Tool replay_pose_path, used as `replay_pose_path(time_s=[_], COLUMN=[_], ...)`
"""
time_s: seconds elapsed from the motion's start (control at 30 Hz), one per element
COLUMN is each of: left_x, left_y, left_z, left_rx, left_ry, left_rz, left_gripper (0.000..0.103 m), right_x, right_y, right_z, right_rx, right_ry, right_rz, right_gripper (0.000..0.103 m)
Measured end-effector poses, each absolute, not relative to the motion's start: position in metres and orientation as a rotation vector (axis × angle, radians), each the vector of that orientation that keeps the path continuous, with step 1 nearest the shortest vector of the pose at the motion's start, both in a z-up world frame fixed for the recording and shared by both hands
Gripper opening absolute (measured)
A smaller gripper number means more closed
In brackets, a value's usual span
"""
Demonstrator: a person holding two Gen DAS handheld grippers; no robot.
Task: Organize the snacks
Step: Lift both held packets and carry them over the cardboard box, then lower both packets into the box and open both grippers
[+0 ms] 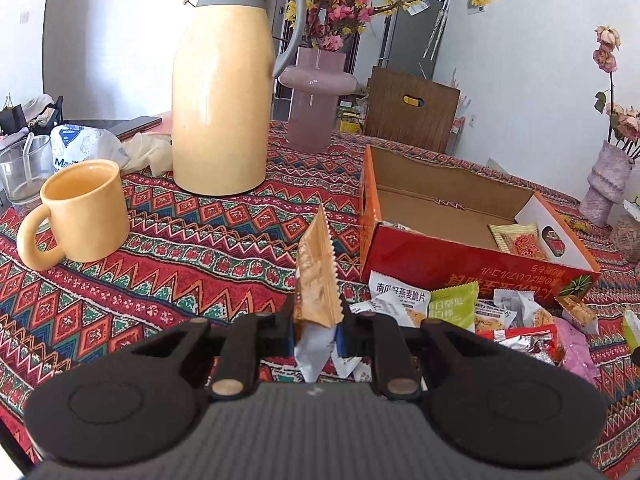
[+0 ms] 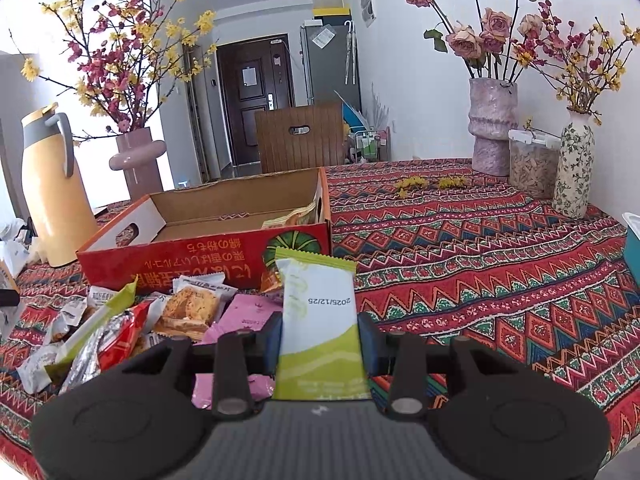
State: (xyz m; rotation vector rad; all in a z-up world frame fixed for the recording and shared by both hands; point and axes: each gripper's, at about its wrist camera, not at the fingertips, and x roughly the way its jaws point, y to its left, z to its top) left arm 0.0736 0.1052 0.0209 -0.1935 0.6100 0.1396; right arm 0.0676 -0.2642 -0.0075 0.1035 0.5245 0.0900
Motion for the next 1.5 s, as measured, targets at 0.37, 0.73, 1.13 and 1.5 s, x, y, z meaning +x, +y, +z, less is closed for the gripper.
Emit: replay_pose_path(time_s=[0.37, 0.73, 1.13, 1.5], left_x=[0.093, 0.136, 0.198, 0.246], left_y=[0.083, 0.048, 0.020, 0.017], left_z=[0.045, 0.064, 0.063, 0.025], left_rx=[-0.168, -0.126, -0.145, -0.155], left_ry=[0.567, 0.532, 0.525, 0.591], left_rz=[0.080, 0.017, -0.001, 0.050], left_gripper=[0.018, 0.018, 0.018, 0.018], right_x=[0.087, 0.138, 0.218, 0.272], right_y=[-0.256, -0.240, -0.221, -0.203], right_z=[0.015, 0.038, 0.043, 0.014], right_rx=[0.093, 0.082, 0.089, 0.090], right_ry=[0.465, 0.401, 0.394, 0.464], right_rz=[0.116, 0.157, 0.181, 0.203], right_gripper=[0.038, 0.038, 0.038, 0.038])
